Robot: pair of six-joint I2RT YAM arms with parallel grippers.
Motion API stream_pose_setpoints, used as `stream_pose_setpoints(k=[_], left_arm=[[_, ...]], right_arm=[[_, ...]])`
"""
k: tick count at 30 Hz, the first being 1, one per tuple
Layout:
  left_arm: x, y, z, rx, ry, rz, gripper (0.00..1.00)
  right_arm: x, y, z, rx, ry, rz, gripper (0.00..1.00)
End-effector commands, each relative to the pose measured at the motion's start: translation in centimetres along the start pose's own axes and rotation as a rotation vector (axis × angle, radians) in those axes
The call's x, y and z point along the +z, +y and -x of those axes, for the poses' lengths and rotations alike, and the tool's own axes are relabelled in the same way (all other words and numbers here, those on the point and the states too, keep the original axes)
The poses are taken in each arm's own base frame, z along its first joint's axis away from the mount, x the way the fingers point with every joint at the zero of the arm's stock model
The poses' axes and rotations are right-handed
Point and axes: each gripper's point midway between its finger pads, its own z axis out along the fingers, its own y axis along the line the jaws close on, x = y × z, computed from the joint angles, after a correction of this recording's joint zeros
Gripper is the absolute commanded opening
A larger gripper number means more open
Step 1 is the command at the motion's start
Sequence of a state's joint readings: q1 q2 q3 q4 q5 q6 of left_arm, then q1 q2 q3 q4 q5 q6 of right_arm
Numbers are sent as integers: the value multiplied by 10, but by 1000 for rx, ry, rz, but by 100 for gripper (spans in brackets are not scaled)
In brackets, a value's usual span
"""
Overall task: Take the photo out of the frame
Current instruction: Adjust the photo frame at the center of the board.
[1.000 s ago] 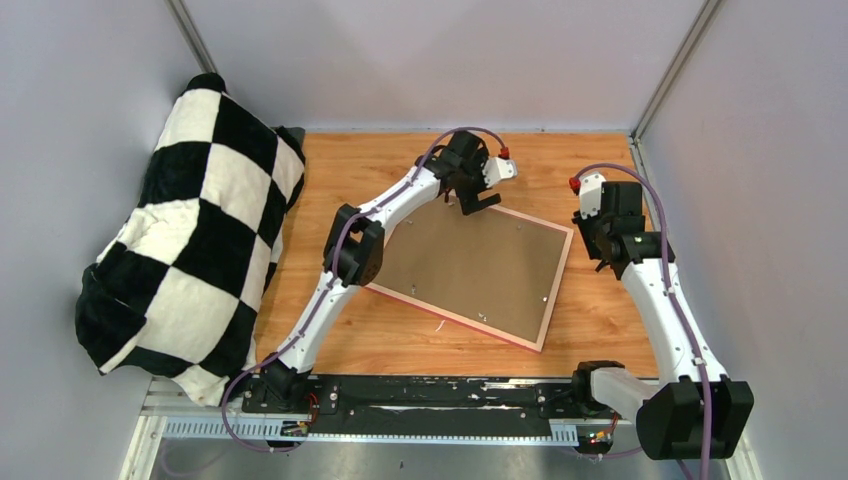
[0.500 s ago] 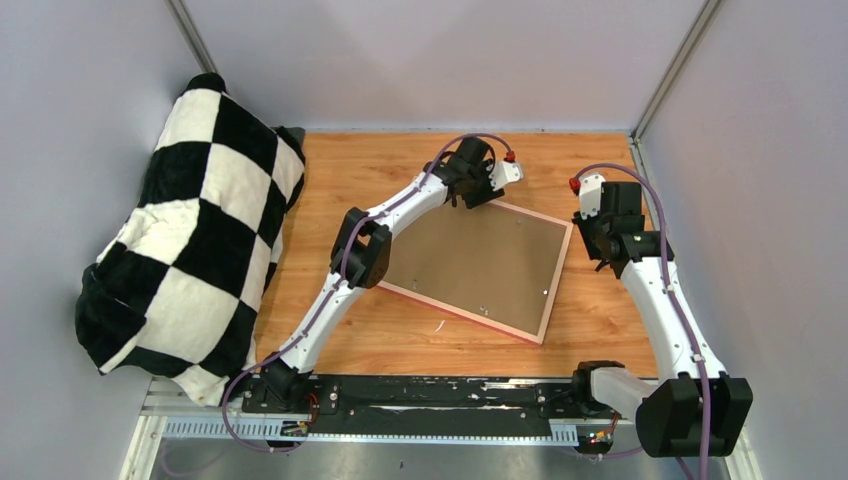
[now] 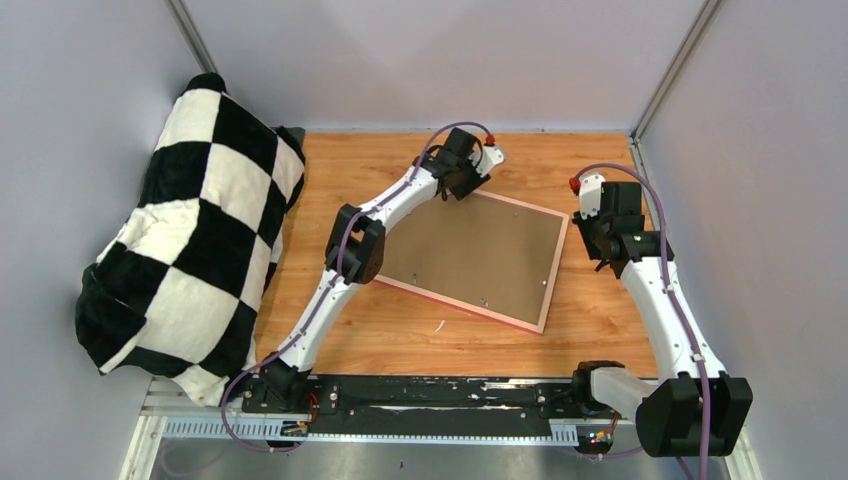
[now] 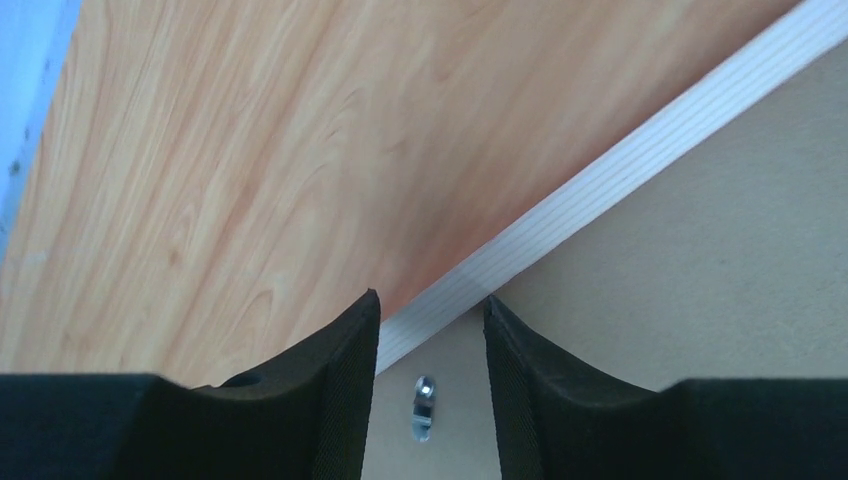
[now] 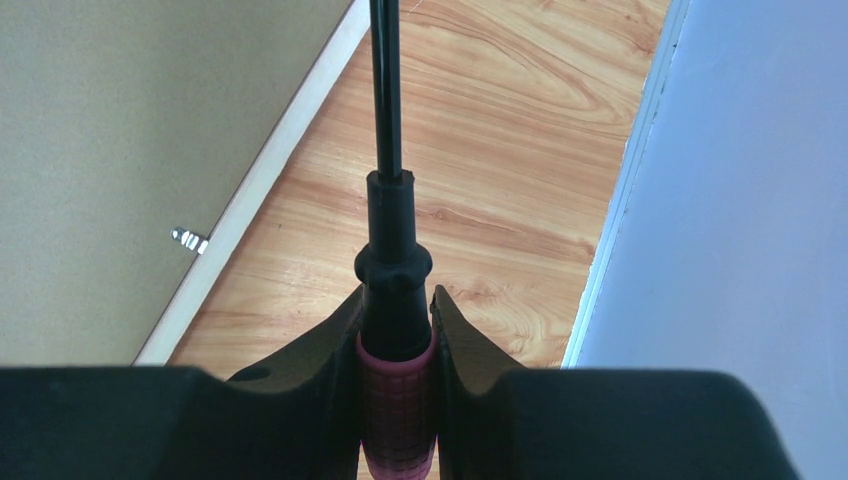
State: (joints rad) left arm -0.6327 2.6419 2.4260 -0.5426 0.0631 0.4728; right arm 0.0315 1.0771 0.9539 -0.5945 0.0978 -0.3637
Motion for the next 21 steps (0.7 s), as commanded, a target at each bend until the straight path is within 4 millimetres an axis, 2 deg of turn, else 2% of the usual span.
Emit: stream_pose_setpoints(k=[1, 7, 9, 11, 15, 17, 19, 21], left_arm=[[-5, 50, -61, -221, 123, 88, 43], [-31, 100, -72, -441, 70, 144, 37], [-43, 120, -69, -475, 45, 198, 38], [-55, 137, -66, -510, 17, 226, 43], [-67, 138, -42, -524, -84, 147, 61], [-73, 137, -32, -535, -108, 128, 64], [-78, 138, -35, -548, -91, 150, 64], [-80, 141, -47, -549, -56, 195, 66]], right_arm=[[3, -1, -6, 20, 15, -5, 0], [4, -1, -6, 20, 16, -3, 0], [4, -1, -6, 20, 14, -1, 0], [3, -1, -5, 22, 11, -2, 0], [3, -2, -6, 24, 13, -6, 0], [2, -2, -5, 26, 9, -7, 0], [2, -3, -5, 28, 10, -10, 0], [2, -3, -6, 30, 12, -8, 0]])
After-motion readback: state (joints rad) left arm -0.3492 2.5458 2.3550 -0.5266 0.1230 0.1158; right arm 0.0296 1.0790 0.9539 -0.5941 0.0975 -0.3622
